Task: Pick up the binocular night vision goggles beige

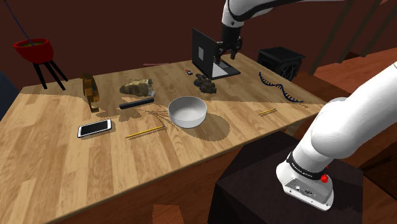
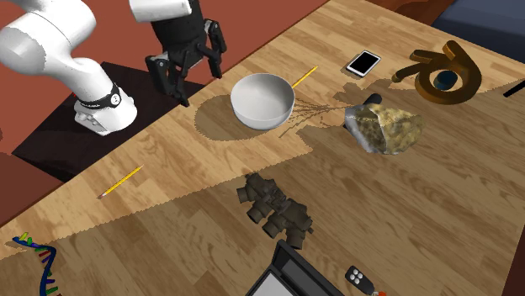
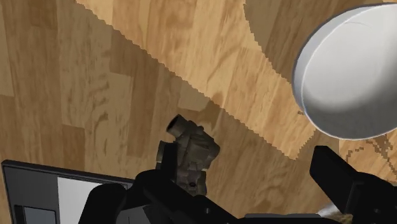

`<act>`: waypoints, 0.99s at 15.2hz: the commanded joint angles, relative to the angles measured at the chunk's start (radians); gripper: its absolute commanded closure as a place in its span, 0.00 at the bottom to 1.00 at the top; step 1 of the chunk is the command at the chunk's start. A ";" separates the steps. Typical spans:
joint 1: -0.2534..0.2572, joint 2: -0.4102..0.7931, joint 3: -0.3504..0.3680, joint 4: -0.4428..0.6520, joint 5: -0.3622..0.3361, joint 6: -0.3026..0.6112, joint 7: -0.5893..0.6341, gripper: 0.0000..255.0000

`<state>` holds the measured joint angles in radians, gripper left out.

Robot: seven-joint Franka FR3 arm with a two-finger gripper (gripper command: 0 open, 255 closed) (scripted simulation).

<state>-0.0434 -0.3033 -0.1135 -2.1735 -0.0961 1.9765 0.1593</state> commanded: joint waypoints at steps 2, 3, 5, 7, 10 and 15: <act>-0.007 0.112 -0.021 0.063 0.020 0.036 -0.010 0.00; -0.009 0.151 -0.027 0.086 0.029 0.048 -0.014 0.00; -0.014 0.230 -0.038 0.135 0.047 0.067 -0.022 0.00; -0.020 0.309 -0.047 0.190 0.068 0.081 -0.031 0.00; -0.034 0.429 -0.057 0.281 0.102 0.094 -0.046 0.00; -0.066 0.634 -0.063 0.461 0.161 0.090 -0.066 0.00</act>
<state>-0.1028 0.2928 -0.1759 -1.7436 0.0538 2.0660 0.0970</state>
